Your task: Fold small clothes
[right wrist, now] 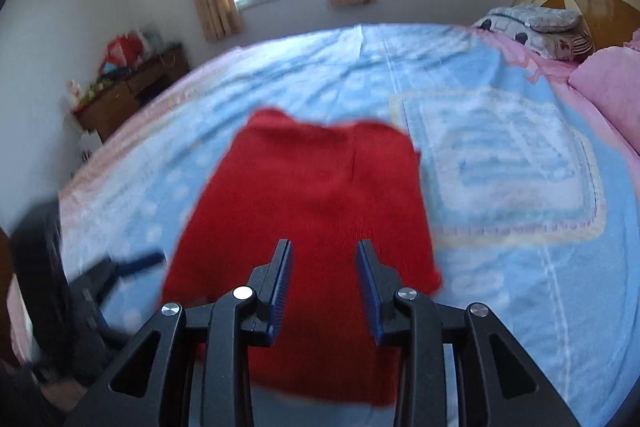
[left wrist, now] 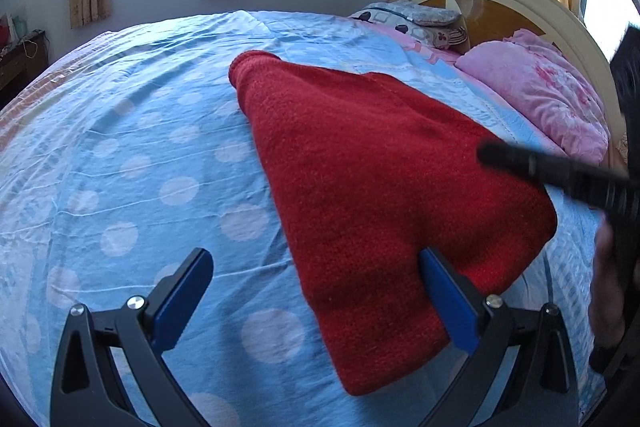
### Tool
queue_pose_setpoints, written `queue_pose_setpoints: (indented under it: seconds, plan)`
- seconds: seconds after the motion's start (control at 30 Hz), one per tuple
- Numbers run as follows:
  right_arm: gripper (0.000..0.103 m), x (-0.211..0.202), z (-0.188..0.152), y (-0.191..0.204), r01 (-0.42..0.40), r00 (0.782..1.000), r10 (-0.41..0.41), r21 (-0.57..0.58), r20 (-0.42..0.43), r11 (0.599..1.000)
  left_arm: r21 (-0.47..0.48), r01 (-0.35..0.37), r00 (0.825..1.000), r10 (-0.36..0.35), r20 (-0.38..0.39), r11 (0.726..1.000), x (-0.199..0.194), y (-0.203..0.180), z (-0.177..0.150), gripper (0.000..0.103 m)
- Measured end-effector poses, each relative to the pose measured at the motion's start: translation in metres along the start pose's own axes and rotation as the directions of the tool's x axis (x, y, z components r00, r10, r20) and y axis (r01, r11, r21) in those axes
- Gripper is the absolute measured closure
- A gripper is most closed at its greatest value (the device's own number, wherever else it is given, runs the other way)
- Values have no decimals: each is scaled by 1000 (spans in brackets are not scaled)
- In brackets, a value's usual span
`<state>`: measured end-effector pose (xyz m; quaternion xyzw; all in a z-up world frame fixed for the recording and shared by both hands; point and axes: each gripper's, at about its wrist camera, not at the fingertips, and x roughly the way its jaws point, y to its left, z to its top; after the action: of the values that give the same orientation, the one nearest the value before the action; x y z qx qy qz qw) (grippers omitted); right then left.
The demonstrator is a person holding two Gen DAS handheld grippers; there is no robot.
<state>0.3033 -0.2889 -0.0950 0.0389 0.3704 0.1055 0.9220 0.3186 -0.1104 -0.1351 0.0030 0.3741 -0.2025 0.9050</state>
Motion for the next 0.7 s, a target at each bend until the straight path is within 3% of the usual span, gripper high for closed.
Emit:
queue_pose_setpoints:
  seconds: [0.23, 0.6, 0.7]
  plan:
    - [71, -1, -26, -1, 39, 999, -36, -70, 34, 997, 15, -13, 1000, 13, -4, 1000, 0, -4, 0, 0]
    - [71, -2, -33, -15, 11, 998, -7, -59, 66, 998, 64, -40, 999, 39, 17, 997, -1, -14, 16, 0]
    - [71, -3, -34, -16, 3, 998, 1, -56, 66, 998, 41, -13, 1000, 13, 3, 999, 12, -8, 18, 0]
